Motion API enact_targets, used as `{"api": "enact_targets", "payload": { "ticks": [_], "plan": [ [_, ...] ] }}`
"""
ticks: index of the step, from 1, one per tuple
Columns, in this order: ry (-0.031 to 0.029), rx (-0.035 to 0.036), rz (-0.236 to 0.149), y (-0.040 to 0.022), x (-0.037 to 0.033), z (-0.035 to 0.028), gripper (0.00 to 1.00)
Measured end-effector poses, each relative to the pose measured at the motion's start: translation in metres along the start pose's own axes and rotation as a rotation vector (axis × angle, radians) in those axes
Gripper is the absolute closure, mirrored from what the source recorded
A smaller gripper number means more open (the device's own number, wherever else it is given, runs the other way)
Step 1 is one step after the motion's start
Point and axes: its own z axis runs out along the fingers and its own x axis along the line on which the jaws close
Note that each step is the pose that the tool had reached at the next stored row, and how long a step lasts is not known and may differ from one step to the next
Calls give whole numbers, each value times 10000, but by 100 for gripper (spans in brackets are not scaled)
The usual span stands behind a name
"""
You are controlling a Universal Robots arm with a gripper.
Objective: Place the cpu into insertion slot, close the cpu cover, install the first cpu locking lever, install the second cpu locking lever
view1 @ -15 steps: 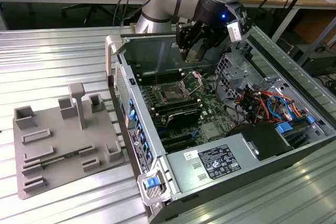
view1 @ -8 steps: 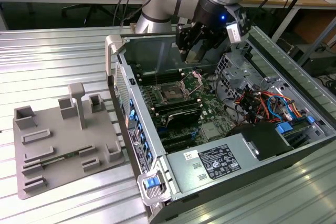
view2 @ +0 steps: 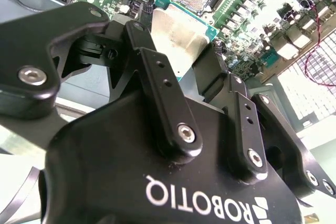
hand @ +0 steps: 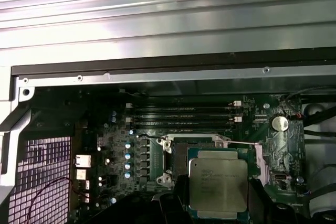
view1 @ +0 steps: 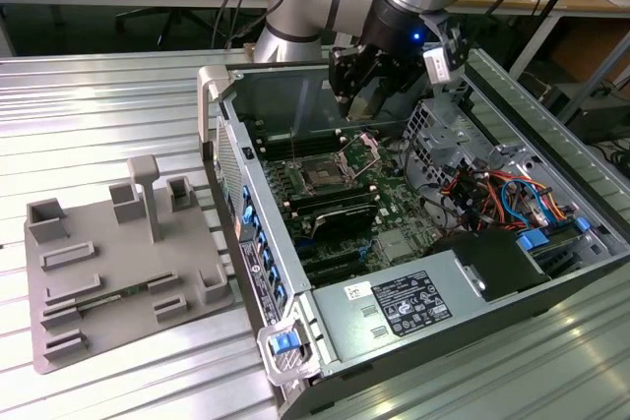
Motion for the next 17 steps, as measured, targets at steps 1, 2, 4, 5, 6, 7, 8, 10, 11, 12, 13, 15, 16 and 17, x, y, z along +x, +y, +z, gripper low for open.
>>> {"api": "enact_targets", "payload": {
  "ticks": [1,2,4,5,6,7,8,10,11,12,13,15,16,17],
  "plan": [
    [0,0,0,0,0,2,45],
    [0,0,0,-1,0,5,45],
    [0,0,0,-1,0,11,45],
    [0,0,0,-2,0,15,45],
    [0,1,0,-2,0,18,45],
    [0,0,0,-2,0,23,45],
    [0,-1,0,-3,-1,27,45],
    [-1,0,0,-3,-1,33,45],
    [0,0,0,-4,-1,36,45],
    [0,0,0,-4,-1,38,45],
    [0,0,0,-4,-1,42,45],
    [0,0,0,-5,-1,47,45],
    [0,0,0,-5,-1,50,45],
    [0,0,0,-5,-1,52,45]
  ]
}}
